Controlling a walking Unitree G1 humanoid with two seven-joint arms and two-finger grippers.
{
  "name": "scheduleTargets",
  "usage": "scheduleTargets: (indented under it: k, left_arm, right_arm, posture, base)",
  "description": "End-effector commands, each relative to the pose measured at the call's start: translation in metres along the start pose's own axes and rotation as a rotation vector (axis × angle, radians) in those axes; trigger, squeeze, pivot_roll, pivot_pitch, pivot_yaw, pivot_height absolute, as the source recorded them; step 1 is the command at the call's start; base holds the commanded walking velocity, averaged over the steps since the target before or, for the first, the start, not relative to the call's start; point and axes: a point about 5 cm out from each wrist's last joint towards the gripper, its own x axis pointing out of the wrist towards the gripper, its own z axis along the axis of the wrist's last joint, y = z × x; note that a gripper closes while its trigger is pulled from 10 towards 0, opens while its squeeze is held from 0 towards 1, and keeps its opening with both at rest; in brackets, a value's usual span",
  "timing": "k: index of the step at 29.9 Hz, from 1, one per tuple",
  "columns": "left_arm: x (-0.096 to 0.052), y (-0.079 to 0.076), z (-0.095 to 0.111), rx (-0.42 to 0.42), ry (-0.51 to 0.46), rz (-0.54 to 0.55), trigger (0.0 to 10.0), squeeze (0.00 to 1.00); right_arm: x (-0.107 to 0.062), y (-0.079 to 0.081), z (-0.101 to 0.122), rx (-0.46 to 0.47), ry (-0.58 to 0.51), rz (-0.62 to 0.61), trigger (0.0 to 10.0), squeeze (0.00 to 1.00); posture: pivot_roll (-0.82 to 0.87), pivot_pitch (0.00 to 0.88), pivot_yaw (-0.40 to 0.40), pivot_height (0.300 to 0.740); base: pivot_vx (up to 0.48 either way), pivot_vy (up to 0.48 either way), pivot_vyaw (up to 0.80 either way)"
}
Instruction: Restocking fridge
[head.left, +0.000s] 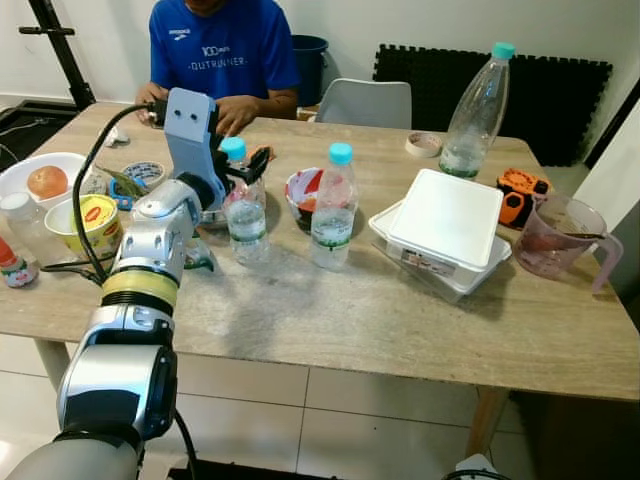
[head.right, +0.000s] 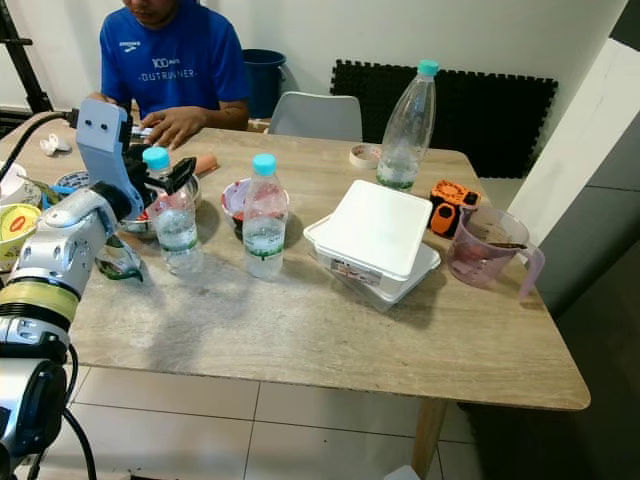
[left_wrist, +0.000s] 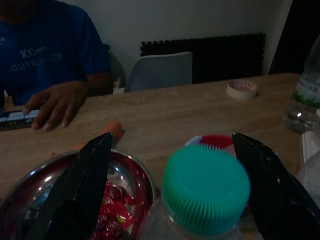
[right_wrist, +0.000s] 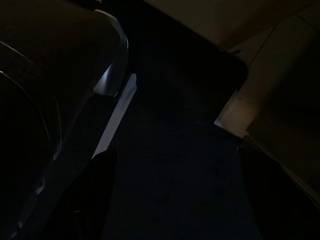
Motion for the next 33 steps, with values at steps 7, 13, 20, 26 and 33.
scheduleTargets:
  k: [7,13,20,26,33]
  left_arm:
    - [-0.005,-0.001,0.01,-0.034,-0.04,-0.006,10.0,0.0]
    - [-0.005,-0.008,0.009,-0.052,-0.034,-0.061,0.0,0.0]
    - [-0.007,-0.01,0.002,-0.075,-0.002,-0.057,0.0,0.0]
    - [-0.008,-0.009,-0.002,-0.086,0.012,-0.047,0.0,0.0]
    - [-0.009,-0.009,-0.003,-0.095,0.018,-0.043,0.0,0.0]
  right_arm:
    - [0.0,0.001,-0.006,-0.004,0.02,-0.01,10.0,0.0]
    - [-0.001,-0.001,-0.005,-0.005,0.014,-0.009,10.0,0.0]
    - [-0.003,-0.009,-0.008,0.0,0.017,-0.016,10.0,0.0]
    - [-0.003,-0.01,-0.01,0.001,0.021,-0.02,10.0,0.0]
    - [-0.002,-0.008,-0.003,0.0,0.009,-0.019,10.0,0.0]
  posture:
    - [-0.05,0.0,-0.032,0.74]
    - [-0.05,0.0,-0.031,0.74]
    - [-0.05,0.0,-0.03,0.74]
    - [-0.05,0.0,-0.031,0.74]
    - [-0.05,0.0,-0.031,0.74]
  base:
    - [0.0,0.0,0.0]
    - [0.0,0.0,0.0]
    - [0.0,0.0,0.0]
    - [0.0,0.0,0.0]
    - [0.0,0.0,0.0]
